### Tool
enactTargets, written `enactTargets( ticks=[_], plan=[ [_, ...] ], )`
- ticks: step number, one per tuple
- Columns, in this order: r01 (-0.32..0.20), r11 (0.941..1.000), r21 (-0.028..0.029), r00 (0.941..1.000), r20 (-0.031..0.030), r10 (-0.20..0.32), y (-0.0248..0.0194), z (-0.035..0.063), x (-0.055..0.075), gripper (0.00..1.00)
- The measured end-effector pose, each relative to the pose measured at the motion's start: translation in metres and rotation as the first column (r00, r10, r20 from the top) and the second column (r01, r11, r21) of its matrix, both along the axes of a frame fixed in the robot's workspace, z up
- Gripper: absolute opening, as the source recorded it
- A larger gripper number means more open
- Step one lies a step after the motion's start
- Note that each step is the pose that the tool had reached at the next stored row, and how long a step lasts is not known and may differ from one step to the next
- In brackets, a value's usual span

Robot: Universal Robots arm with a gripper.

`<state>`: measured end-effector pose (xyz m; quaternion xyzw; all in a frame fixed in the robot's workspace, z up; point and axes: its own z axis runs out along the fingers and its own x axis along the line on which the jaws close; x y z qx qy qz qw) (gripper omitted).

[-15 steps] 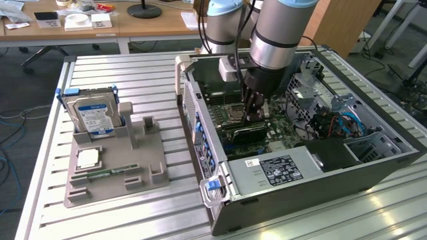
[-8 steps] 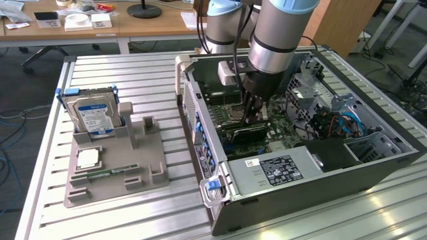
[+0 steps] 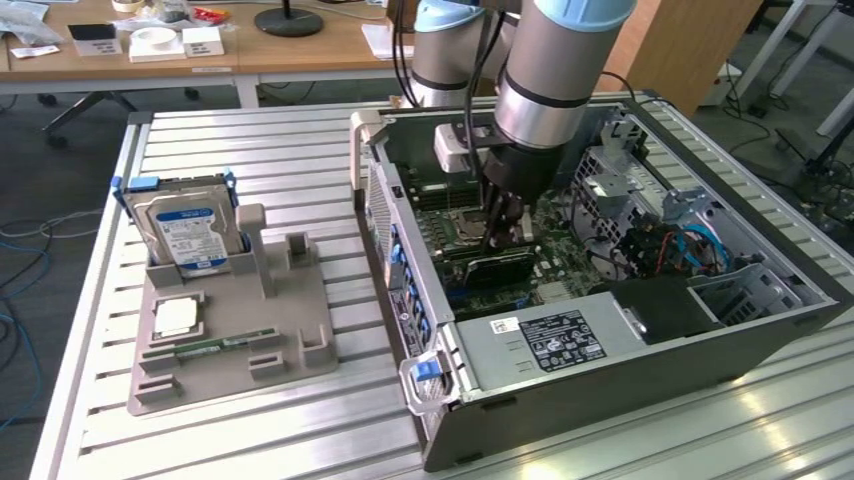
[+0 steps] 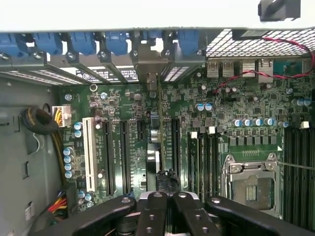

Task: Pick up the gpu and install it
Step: 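Press down on the gpu until it lock into place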

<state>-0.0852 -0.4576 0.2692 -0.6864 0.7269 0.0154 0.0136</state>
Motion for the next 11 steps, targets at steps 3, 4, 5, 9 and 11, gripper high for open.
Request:
enactTargets(
  ticks=[3, 4, 5, 9, 11],
  plan=[
    [0.0, 1.0, -0.0001, 1.0, -0.0001, 0.0, 0.0, -0.0042, -0.0004, 0.11],
    [0.0, 1.0, -0.0001, 1.0, 0.0, 0.0, 0.0, -0.0048, -0.0005, 0.11],
    [0.0, 1.0, -0.0006, 1.0, -0.0003, 0.0, 0.0, -0.0047, -0.0005, 0.11],
    [0.0, 1.0, -0.001, 1.0, -0.0002, 0.0, 0.0, -0.0067, -0.0005, 0.11],
    [0.0, 1.0, -0.0012, 1.0, -0.0005, 0.0, -0.0001, -0.0078, -0.0005, 0.11]
  ],
)
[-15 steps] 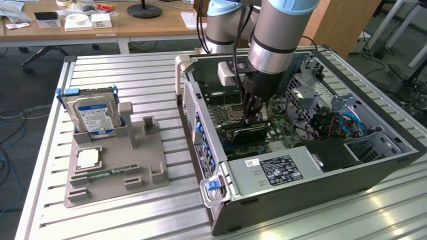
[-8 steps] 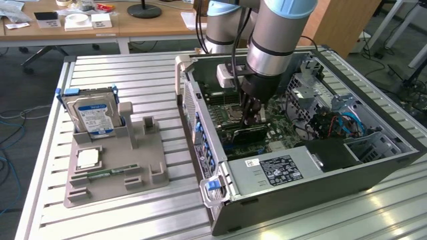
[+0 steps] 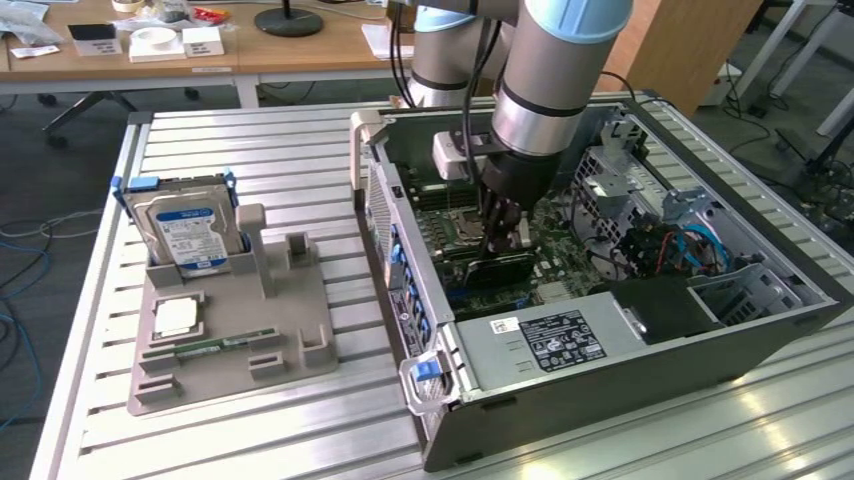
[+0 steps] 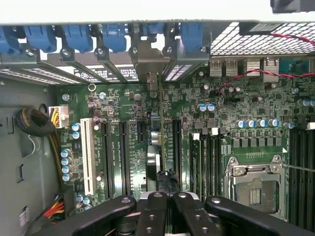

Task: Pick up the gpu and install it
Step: 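Press down on the gpu until it lock into place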

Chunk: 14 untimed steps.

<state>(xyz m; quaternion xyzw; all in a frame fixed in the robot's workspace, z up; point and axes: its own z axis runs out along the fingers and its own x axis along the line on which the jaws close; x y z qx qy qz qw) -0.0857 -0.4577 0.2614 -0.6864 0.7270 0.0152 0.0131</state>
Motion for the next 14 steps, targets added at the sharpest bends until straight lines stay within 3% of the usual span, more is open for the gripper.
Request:
enactTargets(
  ticks=[14],
  plan=[
    [0.0, 1.0, 0.0, 1.0, 0.0002, 0.0, -0.0002, -0.0018, -0.0018, 0.11]
  ],
)
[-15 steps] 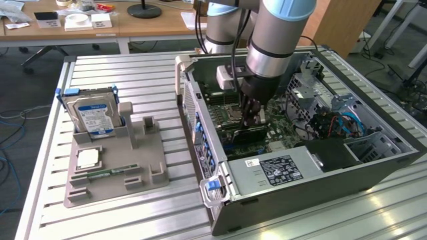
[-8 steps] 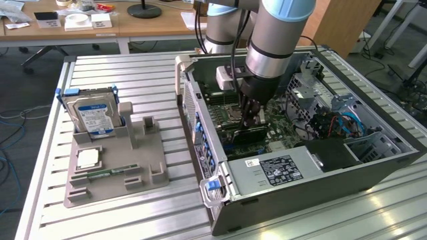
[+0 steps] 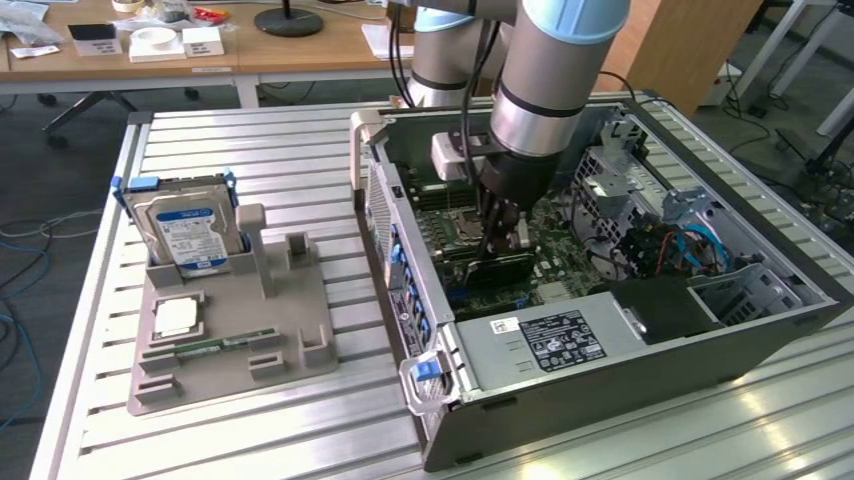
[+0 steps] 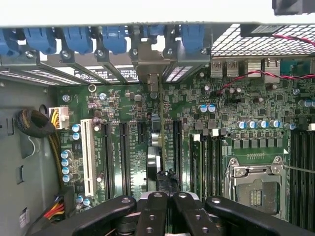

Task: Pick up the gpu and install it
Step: 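Press down on the gpu until it lock into place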

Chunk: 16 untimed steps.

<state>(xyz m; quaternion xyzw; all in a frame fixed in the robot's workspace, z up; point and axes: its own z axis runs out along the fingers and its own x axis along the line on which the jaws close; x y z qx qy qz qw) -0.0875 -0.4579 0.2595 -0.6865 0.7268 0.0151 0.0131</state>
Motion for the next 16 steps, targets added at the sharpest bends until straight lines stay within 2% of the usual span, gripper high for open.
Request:
enactTargets(
  ticks=[7, 9, 11, 16],
  plan=[
    [0.0, 1.0, 0.001, 1.0, 0.0004, 0.0, 0.0001, 0.0, 0.0, 0.11],
    [0.0, 1.0, 0.003, 1.0, 0.0011, 0.0, 0.0003, 0.0017, 0.0, 0.11],
    [0.0, 1.0, 0.0011, 1.0, 0.0004, 0.0, 0.0001, 0.0068, 0.0, 0.11],
    [0.0, 1.0, 0.0009, 1.0, 0.0003, 0.0, 0.0001, 0.0193, 0.0, 0.11]
  ],
)
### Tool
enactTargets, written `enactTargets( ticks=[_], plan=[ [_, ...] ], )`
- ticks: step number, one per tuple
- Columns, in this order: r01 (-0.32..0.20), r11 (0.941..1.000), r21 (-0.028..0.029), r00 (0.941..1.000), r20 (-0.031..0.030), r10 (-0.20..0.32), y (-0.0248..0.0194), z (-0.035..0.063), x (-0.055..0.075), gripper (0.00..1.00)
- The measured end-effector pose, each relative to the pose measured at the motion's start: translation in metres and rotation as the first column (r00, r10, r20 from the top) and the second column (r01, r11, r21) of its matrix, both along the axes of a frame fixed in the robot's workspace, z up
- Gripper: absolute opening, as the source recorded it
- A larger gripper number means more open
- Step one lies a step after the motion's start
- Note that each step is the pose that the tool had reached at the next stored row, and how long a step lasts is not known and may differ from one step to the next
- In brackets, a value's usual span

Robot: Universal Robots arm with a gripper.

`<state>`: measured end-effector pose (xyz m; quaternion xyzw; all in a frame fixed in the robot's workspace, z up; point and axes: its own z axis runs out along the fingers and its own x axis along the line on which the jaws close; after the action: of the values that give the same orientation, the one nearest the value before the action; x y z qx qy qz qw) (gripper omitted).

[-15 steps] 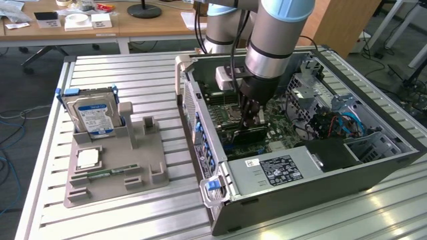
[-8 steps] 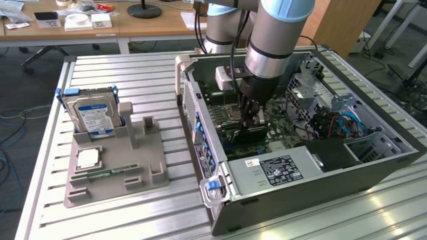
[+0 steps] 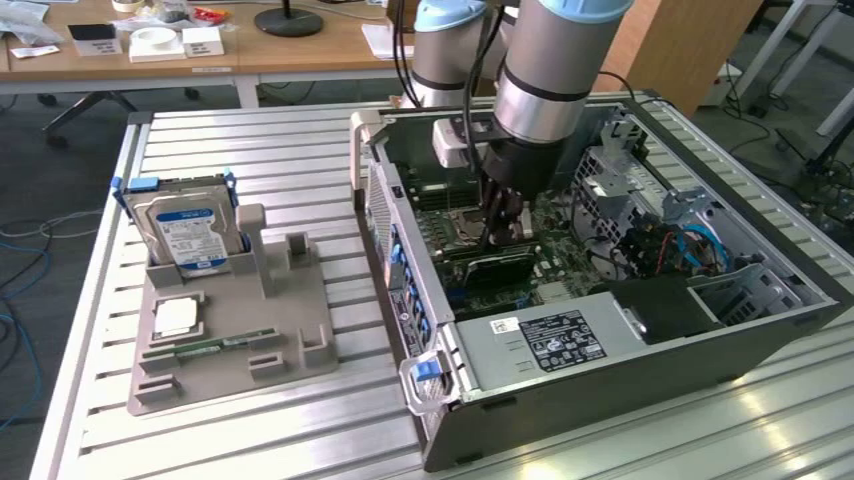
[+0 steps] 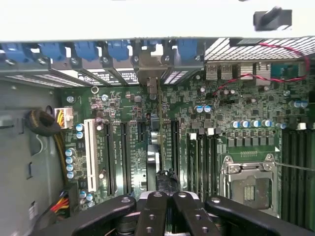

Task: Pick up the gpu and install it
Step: 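Press down on the gpu until it lock into place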

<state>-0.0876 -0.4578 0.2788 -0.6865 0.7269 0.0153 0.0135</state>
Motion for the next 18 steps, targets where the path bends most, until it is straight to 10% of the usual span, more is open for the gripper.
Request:
enactTargets(
  ticks=[18],
  plan=[
    [0.0, 1.0, 0.0001, 1.0, 0.0002, 0.0, 0.0, 0.0409, 0.0, 0.11]
  ],
)
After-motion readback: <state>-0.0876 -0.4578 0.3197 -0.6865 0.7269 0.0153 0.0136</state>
